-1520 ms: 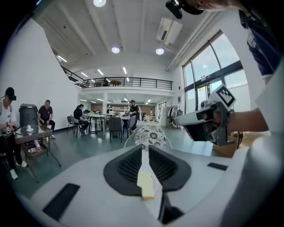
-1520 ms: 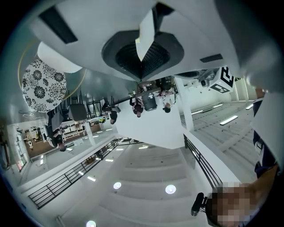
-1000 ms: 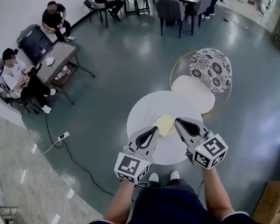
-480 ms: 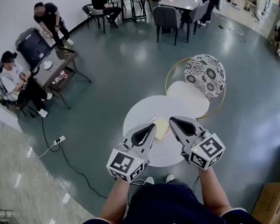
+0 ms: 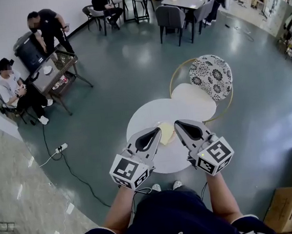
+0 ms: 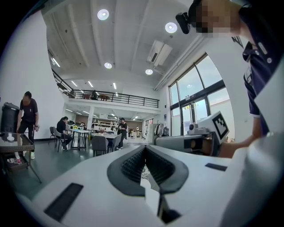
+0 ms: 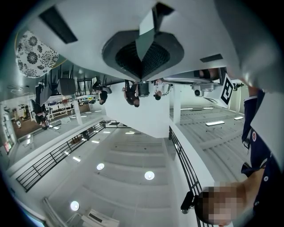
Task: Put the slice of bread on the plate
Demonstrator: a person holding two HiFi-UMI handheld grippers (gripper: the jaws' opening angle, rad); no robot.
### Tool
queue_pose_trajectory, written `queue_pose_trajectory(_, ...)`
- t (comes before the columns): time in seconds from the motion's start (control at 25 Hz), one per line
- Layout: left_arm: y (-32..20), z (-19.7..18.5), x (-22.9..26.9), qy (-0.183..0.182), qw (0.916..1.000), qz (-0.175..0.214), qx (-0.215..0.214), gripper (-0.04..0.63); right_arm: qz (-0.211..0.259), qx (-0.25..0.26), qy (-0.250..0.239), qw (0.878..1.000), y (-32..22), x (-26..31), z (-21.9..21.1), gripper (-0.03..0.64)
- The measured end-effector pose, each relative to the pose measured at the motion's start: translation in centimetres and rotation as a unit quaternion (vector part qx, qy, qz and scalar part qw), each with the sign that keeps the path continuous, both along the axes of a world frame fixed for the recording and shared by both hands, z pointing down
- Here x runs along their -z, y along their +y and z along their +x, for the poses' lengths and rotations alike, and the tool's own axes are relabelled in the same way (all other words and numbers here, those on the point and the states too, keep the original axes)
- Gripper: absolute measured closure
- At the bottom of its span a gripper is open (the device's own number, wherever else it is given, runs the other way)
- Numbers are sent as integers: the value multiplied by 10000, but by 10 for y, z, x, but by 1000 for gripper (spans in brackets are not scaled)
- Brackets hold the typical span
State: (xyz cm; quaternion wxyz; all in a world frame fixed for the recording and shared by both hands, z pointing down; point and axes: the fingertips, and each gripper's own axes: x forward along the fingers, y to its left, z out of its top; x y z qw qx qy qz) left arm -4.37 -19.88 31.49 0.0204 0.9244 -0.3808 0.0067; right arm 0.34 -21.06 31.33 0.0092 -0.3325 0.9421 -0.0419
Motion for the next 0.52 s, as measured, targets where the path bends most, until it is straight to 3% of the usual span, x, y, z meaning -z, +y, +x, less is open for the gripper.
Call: queue_pose_trajectory(0.52,7,2,3,1,10000,16,-55,589,48,-15,-19,10000,6,6,2,609)
